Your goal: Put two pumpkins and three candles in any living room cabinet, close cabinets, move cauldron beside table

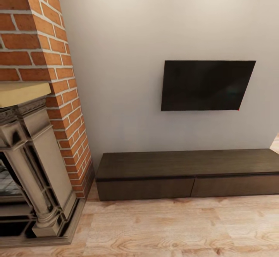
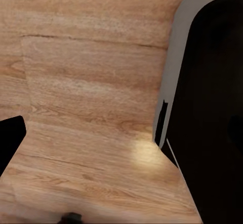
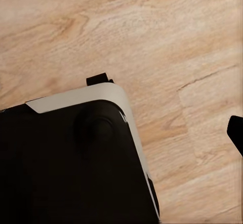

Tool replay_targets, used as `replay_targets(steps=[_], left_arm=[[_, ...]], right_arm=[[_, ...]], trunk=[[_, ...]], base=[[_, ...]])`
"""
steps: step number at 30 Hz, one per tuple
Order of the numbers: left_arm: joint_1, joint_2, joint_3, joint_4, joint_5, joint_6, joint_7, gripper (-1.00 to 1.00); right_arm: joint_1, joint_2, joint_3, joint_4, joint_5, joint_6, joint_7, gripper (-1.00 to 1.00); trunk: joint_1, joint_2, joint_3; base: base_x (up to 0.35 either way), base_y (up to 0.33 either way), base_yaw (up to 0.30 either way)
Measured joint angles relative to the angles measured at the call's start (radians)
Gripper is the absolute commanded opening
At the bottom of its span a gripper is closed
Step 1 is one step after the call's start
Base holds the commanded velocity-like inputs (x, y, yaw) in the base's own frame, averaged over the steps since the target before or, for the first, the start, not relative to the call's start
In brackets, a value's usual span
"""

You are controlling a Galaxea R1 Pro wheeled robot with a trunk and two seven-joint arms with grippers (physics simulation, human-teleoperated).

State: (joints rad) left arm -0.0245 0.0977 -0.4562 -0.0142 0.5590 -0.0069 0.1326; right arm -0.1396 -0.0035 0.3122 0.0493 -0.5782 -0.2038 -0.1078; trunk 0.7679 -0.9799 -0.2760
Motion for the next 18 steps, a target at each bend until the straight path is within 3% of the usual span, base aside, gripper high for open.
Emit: replay_targets(steps=[13, 18], left_arm=[[0.021, 0.000, -0.002, 0.000, 0.000, 0.000, 0.000, 1.00], [0.028, -0.001, -0.002, 0.000, 0.000, 0.000, 0.000, 1.00]], right_arm=[[0.020, 0.000, 0.000, 0.000, 0.004, 0.009, 0.002, 1.00], [0.021, 0.001, 0.001, 0.000, 0.005, 0.010, 0.002, 1.00]], trunk=[[-0.050, 0.091, 0.030], [-0.058, 0.105, 0.028]], base=[[0.000, 0.000, -0.045], [0.000, 0.000, -0.007]])
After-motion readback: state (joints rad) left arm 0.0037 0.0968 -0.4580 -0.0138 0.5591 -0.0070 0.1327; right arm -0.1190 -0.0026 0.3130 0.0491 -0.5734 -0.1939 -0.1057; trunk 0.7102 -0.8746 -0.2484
